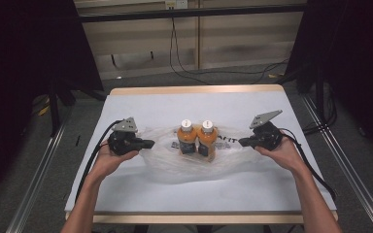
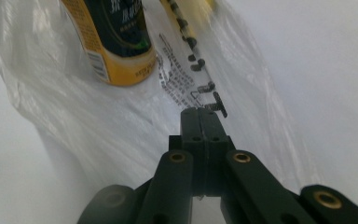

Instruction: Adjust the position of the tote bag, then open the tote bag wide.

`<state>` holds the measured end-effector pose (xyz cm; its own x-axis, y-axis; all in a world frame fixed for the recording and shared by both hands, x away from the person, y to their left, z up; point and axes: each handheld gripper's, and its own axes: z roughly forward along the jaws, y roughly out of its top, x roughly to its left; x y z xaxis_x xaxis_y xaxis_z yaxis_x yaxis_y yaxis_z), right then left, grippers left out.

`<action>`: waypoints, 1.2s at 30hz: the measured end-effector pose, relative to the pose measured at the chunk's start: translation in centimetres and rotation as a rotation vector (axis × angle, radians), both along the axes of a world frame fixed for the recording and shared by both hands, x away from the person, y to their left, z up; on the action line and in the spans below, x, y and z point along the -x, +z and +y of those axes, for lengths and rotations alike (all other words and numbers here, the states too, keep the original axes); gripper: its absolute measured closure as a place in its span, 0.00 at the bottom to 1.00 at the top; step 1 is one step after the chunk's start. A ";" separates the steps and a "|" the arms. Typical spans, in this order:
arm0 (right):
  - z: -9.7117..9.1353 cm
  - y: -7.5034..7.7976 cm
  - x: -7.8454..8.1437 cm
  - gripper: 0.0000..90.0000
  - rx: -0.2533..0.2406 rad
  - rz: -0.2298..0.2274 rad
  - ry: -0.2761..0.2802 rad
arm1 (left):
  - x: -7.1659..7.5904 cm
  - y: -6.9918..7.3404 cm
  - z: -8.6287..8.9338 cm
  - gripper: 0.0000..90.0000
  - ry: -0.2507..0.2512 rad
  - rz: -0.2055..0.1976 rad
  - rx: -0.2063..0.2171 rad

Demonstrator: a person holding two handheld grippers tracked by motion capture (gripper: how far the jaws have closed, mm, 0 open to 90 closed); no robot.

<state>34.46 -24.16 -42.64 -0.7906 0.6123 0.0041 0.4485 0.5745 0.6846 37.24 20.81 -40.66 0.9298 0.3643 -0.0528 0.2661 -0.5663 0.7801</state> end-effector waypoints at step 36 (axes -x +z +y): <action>6.3 -0.8 -3.0 1.00 -0.098 -0.020 0.034 | 2.4 -1.8 -9.7 1.00 -0.127 0.064 0.116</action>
<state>37.44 -17.91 -43.41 -0.8113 0.5827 0.0471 0.4159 0.5186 0.7470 34.81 11.10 -42.45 0.9612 0.2325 -0.1485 0.2499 -0.5060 0.8256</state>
